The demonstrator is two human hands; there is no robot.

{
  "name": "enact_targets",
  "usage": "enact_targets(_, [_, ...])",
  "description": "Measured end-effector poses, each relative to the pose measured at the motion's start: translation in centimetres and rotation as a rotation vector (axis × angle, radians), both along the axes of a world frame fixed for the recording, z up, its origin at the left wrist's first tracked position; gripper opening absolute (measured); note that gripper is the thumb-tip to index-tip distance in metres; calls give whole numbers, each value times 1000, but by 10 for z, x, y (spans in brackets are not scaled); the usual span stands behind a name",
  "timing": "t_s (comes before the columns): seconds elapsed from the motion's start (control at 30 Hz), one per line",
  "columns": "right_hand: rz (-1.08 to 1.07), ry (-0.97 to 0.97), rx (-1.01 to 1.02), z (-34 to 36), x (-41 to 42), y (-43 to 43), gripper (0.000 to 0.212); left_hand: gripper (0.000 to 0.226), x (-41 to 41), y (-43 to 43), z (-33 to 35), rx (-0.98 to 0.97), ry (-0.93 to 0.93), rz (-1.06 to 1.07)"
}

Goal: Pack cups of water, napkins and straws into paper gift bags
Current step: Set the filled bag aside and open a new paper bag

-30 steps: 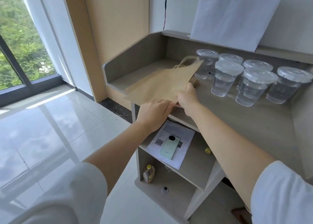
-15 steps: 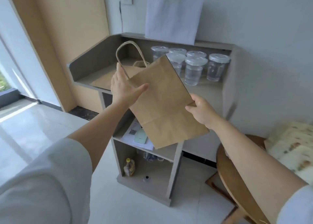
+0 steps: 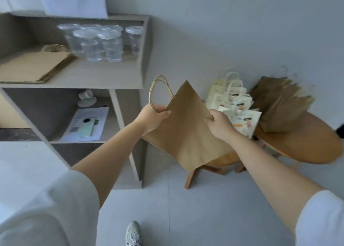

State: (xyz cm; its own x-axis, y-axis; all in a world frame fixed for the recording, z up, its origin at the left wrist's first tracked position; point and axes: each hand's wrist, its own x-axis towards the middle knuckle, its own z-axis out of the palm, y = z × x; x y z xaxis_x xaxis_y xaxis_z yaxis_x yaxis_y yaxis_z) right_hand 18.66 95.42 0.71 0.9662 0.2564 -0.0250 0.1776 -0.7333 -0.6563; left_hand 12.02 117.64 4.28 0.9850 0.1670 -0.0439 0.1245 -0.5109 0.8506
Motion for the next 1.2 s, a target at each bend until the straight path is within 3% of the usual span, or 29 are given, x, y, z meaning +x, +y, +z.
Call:
enact_targets(0.1, [-153, -226, -120, 2, -15, -22, 47, 26, 4, -42, -10, 30, -1, 2])
enact_targets(0.17, [-204, -299, -30, 3, -20, -23, 50, 29, 7, -65, -18, 51, -26, -6])
enact_targets(0.33, [-224, 248, 517, 13, -12, 0, 55, 26, 22, -98, -24, 43, -99, -94])
enact_targets(0.43, [-196, 269, 641, 8, 7, 7, 49, 14, 40, -100, -18, -216, -56, -183])
enact_targets(0.53, [-168, 322, 828, 8, 25, 10, 35, 50, 64, -88, -17, -487, 109, -283])
enact_targets(0.6, [-131, 320, 886, 9, 35, 11, 26, 75, 81, -79, -17, -510, 182, -339])
enact_targets(0.67, [-105, 318, 912, 8, 44, 14, 21, 83, 94, -72, -16, -532, 224, -383])
enact_targets(0.77, [-106, 324, 938, 4, 57, 23, 15, 63, 111, -64, -15, -577, 207, -377])
enact_targets(0.9, [-110, 332, 906, -2, 70, 33, 19, 67, 128, -55, -24, -523, 229, -330])
enact_targets(1.07, [-121, 197, 686, -18, 82, 44, 43, 48, 134, -64, -45, -410, 168, -251])
enact_targets(1.17, [-104, 137, 503, -30, 81, 46, 27, 11, 138, -72, -63, -189, 90, -122])
enact_targets(1.2, [-122, 114, 415, -37, 79, 46, 17, 17, 137, -73, -70, -95, 102, -100])
